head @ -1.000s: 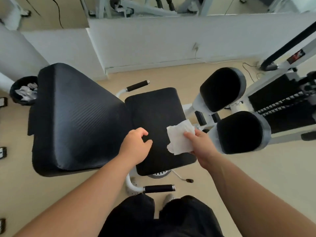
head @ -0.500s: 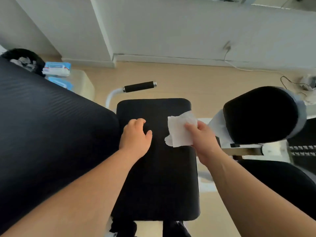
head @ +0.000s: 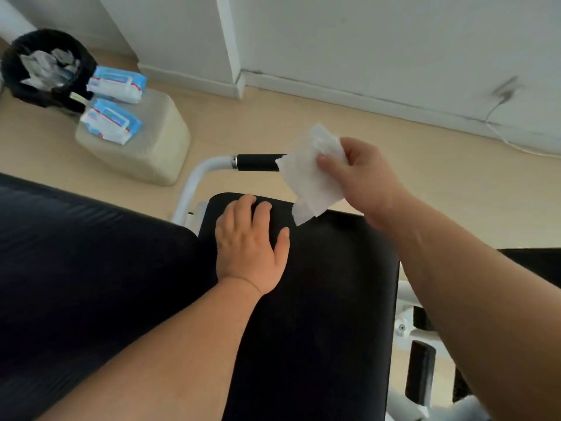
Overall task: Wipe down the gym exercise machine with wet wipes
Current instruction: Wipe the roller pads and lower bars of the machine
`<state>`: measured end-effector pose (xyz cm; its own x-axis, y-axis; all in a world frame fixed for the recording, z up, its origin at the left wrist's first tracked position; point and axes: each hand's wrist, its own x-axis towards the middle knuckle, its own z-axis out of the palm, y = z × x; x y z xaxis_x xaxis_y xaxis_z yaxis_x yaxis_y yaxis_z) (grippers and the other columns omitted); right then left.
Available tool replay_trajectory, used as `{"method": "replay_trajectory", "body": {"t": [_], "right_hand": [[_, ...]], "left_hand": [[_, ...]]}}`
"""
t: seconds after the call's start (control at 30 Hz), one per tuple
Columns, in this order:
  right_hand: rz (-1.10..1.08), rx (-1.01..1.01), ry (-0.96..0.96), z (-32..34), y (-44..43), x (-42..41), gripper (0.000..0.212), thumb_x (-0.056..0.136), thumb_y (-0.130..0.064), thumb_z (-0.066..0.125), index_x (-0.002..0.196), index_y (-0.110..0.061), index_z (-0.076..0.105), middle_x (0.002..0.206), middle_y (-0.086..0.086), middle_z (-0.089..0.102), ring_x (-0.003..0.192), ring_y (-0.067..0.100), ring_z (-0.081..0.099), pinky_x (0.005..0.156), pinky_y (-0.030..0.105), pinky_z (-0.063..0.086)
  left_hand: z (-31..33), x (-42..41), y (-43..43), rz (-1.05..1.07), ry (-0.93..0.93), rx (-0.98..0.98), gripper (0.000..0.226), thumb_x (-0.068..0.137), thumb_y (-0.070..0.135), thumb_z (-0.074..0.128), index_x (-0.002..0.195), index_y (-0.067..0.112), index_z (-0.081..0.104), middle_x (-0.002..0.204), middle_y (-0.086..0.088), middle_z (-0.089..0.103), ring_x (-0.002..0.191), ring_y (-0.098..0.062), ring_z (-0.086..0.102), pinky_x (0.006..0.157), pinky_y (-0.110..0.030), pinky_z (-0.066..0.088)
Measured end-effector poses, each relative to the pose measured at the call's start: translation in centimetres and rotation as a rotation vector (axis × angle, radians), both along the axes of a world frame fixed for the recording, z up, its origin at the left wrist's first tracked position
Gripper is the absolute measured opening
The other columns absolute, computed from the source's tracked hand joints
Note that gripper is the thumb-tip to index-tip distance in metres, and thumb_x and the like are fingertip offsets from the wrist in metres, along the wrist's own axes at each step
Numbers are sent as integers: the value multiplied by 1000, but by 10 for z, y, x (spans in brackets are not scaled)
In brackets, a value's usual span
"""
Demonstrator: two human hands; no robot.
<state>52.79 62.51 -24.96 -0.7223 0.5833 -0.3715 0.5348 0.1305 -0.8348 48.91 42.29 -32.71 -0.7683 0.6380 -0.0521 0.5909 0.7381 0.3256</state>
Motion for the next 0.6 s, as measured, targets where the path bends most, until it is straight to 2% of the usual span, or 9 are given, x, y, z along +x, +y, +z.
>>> {"method": "replay_trajectory", "body": {"t": [0.1, 0.17, 0.23, 0.3, 0.33, 0.4, 0.47, 0.53, 0.6], "right_hand": [[209, 145, -63, -14, 14, -48, 22, 96, -22, 64, 88, -2, 62, 78, 4, 54, 67, 17, 46, 60, 31, 36], [346, 274, -153, -24, 20, -73, 27, 95, -22, 62, 72, -13, 52, 71, 0, 47, 62, 16, 41, 55, 30, 32], [480, 398, -248, -38, 22, -90, 29, 96, -24, 60, 70, -19, 49, 74, -1, 47, 67, 18, 44, 56, 30, 32], [564, 482, -315, -54, 23, -99, 16, 97, -28, 59, 94, -14, 66, 93, 5, 59, 86, 25, 54, 68, 33, 41], [572, 500, -319, -60, 24, -100, 24, 98, -29, 59, 112, -12, 67, 108, 8, 61, 99, 28, 57, 78, 35, 45], [569, 567, -261, -68, 24, -97, 45, 97, -32, 61, 140, -19, 54, 133, 8, 55, 120, 30, 53, 98, 40, 44], [651, 818, -112, -72, 24, -89, 58, 97, -31, 60, 152, -23, 42, 150, 10, 45, 133, 34, 46, 110, 46, 38], [907, 1032, 2, -75, 27, -79, 58, 102, -29, 52, 157, -20, 37, 162, 15, 35, 144, 38, 39, 118, 50, 32], [1200, 1058, -47, -79, 32, -70, 62, 107, -33, 38, 163, -14, 20, 171, 15, 15, 155, 34, 24, 125, 47, 20]], "left_hand": [[-3, 0, 0, -14, 13, 28, 48, 92, 47, 45, 124, 13, 53, 135, -14, 48, 128, -36, 44, 108, -55, 38], [-3, 0, -1, -20, 19, 43, 48, 91, 46, 46, 125, 12, 54, 136, -14, 48, 129, -37, 44, 108, -56, 38], [-5, 0, -2, -18, 26, 41, 49, 91, 46, 46, 124, 12, 55, 135, -14, 48, 129, -36, 44, 109, -55, 37], [-6, 0, -2, -18, 28, 36, 49, 91, 46, 48, 124, 12, 56, 135, -13, 49, 129, -36, 44, 109, -55, 36], [-6, 0, -2, -18, 28, 36, 49, 90, 46, 49, 125, 13, 56, 135, -13, 49, 128, -36, 44, 108, -55, 36], [-7, 1, -3, -21, 26, 29, 49, 89, 47, 51, 125, 14, 55, 136, -13, 48, 129, -36, 44, 108, -55, 37], [-7, 1, -3, -20, 27, 28, 49, 88, 47, 51, 125, 14, 54, 136, -13, 49, 129, -36, 45, 107, -55, 37], [-7, 0, -2, -17, 31, 35, 49, 88, 47, 52, 124, 14, 54, 136, -13, 49, 128, -37, 45, 107, -54, 37], [-7, 0, -2, -17, 35, 40, 49, 87, 47, 52, 124, 14, 54, 135, -13, 49, 127, -37, 45, 105, -53, 37]]}}
